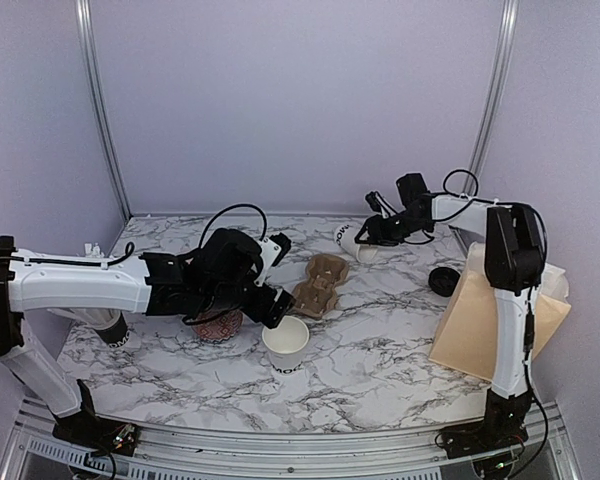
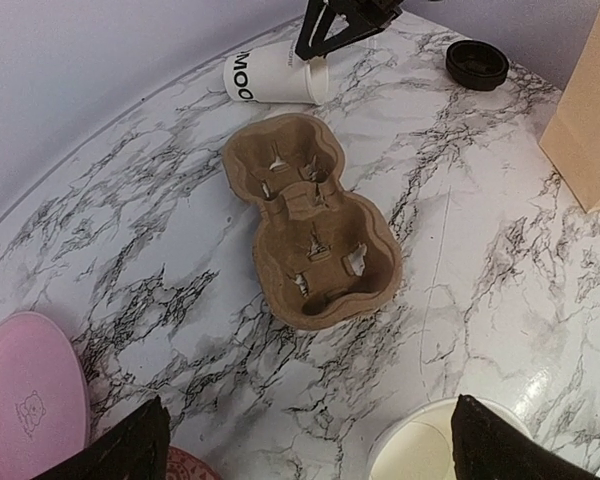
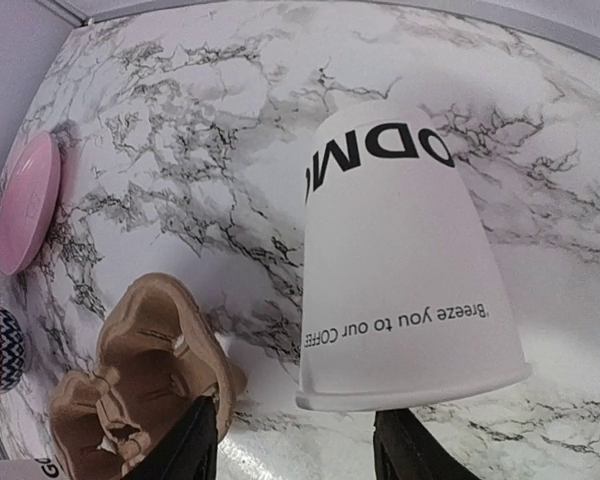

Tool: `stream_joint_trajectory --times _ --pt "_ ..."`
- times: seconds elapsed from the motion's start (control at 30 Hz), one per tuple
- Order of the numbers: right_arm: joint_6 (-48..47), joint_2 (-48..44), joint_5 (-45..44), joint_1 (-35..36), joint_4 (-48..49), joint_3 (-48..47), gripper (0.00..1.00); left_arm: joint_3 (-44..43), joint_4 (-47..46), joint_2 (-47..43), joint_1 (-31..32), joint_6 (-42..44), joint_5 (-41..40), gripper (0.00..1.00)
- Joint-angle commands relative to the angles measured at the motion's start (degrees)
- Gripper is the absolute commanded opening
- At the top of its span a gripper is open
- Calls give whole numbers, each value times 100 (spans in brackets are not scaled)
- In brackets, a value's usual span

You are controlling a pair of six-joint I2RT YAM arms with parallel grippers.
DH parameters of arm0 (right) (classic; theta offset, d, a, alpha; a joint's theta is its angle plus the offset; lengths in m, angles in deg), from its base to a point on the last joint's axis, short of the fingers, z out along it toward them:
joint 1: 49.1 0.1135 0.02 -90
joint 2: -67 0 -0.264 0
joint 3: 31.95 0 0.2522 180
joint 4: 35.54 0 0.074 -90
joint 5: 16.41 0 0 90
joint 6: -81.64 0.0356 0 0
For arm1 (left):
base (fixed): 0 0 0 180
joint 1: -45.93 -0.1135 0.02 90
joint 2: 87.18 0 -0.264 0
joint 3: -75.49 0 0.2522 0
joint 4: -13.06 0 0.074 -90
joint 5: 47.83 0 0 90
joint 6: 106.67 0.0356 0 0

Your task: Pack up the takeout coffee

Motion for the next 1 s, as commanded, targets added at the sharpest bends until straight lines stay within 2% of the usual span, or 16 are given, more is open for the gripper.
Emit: stream_joint_trajectory --times 0.0,0.17,0.5,0.7,0.8,0.9,0.97 --pt "838 150 141 -10 1182 -11 51 -201 269 81 50 -55 -80 99" --pt "1129 415 241 -11 1791 -280 41 -218 391 40 78 -95 -149 99" --pt "1294 1210 183 15 1698 -908 45 -238 499 69 96 -132 -189 99" --pt "1545 1410 356 15 2325 -1066 44 -359 641 205 130 -130 -203 99" --pt "1637 1461 334 17 2590 -1128 33 -404 701 260 148 -149 -227 99" --pt "1641 1493 334 15 2558 -1246 12 -468 750 307 158 -154 -223 99" --pt "1605 1369 380 15 2543 -1077 7 -504 777 330 166 -158 -232 99"
